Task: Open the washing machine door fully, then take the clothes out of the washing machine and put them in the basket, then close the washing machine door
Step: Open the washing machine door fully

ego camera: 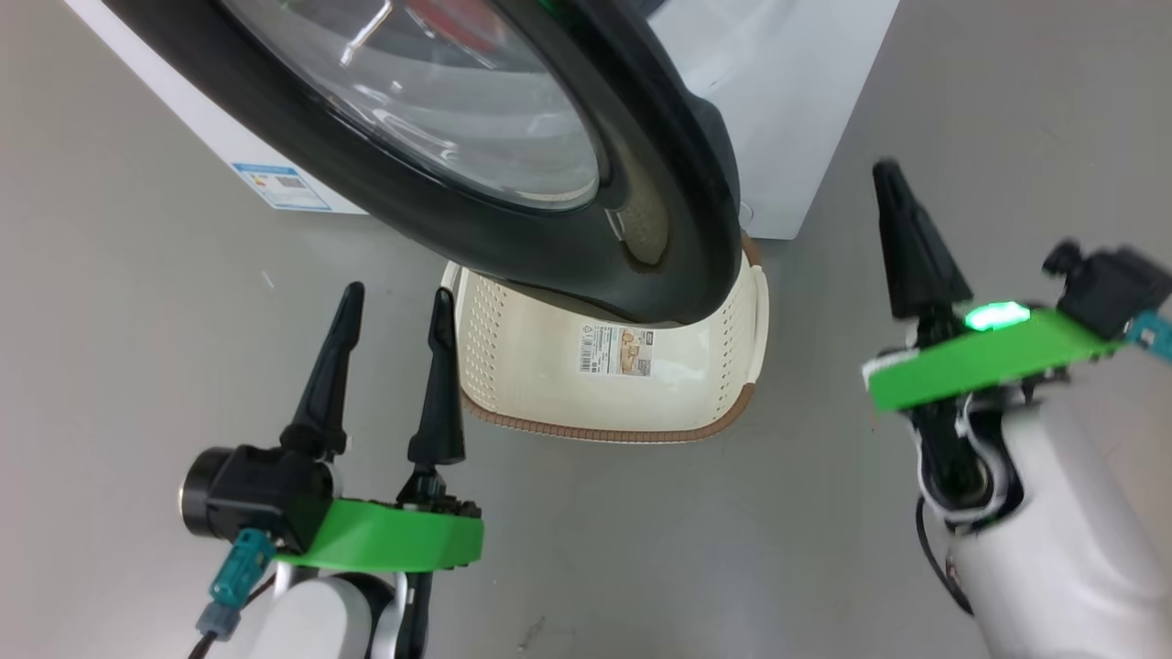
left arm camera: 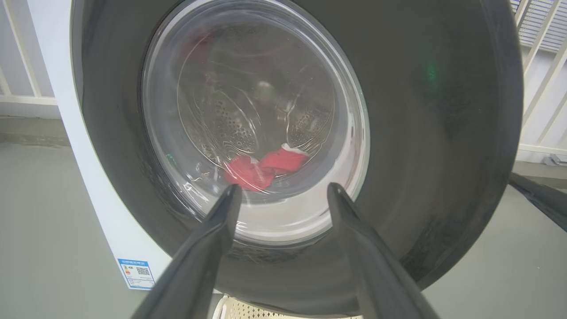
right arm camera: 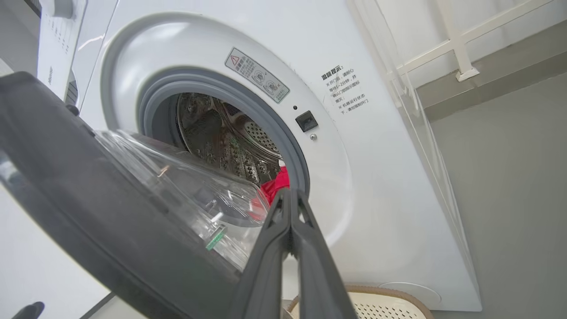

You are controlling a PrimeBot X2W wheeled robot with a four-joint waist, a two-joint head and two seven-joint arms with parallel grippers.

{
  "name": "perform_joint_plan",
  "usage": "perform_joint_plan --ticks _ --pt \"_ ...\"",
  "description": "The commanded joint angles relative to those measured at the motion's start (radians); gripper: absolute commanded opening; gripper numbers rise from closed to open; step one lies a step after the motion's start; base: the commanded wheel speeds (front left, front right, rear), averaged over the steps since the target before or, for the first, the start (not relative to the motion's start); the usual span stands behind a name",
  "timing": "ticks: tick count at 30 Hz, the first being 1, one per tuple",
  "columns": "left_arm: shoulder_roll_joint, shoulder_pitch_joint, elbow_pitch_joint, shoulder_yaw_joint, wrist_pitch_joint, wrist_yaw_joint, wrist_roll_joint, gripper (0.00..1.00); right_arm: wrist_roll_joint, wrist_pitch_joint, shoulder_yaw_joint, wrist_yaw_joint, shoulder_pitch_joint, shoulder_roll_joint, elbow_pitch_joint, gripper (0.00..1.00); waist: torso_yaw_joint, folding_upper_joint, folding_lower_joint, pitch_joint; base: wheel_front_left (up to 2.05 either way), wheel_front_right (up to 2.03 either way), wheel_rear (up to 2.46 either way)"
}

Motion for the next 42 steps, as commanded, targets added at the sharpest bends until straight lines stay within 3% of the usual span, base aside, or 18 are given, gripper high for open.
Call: perform_joint_plan --ticks 1,5,11,20,29,42 --pt "0.017 -0.003 -0.03 0.027 -0.008 0.009 -0.005 1.0 0.051 0.028 0.028 0.001 -0.044 0.009 -0.02 0.0 0.004 0.0 0.0 0.003 0.0 0.0 0.0" --pt "0.017 -0.002 -0.031 0.021 -0.008 0.013 -0.011 1.0 0.178 0.138 0.042 0.001 -0.111 0.009 -0.02 0.0 0.013 0.0 0.0 0.007 0.0 0.0 0.0" --pt "0.017 -0.002 -0.028 0.015 -0.008 0.017 -0.015 1.0 0.474 0.341 0.02 0.001 -0.182 0.009 -0.008 0.0 0.025 0.0 0.0 0.008 0.0 0.0 0.0" --pt "0.017 0.001 -0.019 0.009 -0.008 0.019 -0.013 1.0 0.827 0.744 -0.016 0.001 -0.314 0.005 0.132 0.0 0.026 0.0 0.0 0.013 0.0 0.0 0.0" --pt "0.017 -0.004 -0.017 0.002 -0.008 0.018 -0.013 1.0 0.933 0.922 0.005 0.001 -0.403 -0.023 0.232 0.0 0.027 0.0 0.0 0.018 0.0 0.0 0.0" --pt "0.017 0.001 -0.008 0.006 -0.008 0.023 -0.016 1.0 0.978 0.989 0.06 0.001 -0.386 -0.02 0.262 0.0 0.052 0.0 0.0 -0.007 0.0 0.0 0.0"
